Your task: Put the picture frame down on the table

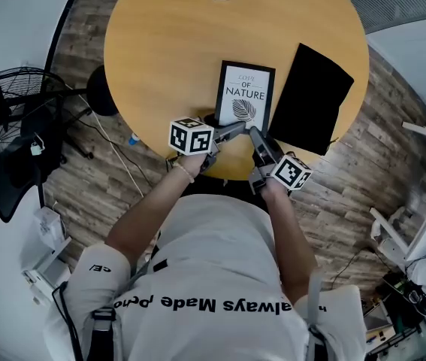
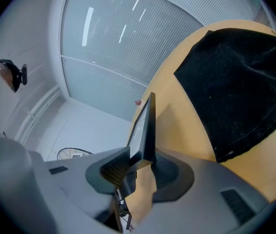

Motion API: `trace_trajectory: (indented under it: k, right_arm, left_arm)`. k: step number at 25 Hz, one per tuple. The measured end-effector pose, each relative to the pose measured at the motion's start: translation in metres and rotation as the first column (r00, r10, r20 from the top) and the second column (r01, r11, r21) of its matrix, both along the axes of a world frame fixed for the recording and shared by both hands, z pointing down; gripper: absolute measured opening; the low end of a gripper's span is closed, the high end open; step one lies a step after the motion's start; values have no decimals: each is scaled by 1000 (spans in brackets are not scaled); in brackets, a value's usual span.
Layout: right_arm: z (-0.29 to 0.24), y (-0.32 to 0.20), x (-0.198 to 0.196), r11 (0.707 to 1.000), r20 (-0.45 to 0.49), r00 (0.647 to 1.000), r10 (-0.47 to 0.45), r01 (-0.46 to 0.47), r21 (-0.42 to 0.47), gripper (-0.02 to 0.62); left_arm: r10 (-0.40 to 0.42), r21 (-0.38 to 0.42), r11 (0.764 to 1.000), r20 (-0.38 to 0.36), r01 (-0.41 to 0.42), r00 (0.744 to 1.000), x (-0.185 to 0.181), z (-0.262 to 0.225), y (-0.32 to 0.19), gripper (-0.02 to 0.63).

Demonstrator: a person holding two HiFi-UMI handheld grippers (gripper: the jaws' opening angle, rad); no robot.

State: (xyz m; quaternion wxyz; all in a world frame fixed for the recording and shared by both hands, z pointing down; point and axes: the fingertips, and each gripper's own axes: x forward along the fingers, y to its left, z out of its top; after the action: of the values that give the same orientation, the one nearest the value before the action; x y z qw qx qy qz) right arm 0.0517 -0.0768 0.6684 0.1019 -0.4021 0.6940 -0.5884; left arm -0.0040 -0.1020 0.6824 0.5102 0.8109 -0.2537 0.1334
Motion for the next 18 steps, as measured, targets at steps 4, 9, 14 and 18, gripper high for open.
trace_trajectory:
  k: [4, 9, 14, 18]
  right_arm:
    - [8, 0, 0, 1000, -7, 1000, 8, -8, -10, 137]
    - [17, 1, 0, 1000, -28, 1000, 2, -3, -19, 143]
    - [28, 1, 0, 999, -52, 999, -7, 5, -32, 152]
    - [32, -1, -1, 999, -72, 997, -14, 12, -40, 158]
  left_arm:
    - [0, -8, 1000, 15, 0, 1000, 0, 7, 0, 291]
    - [3, -20, 1000, 39, -2, 999, -1, 17, 1, 295]
    - [12, -28, 1000, 64, -10, 998, 0, 27, 2, 296]
    - [11, -28, 1000, 80, -9, 997, -1, 29, -1, 298]
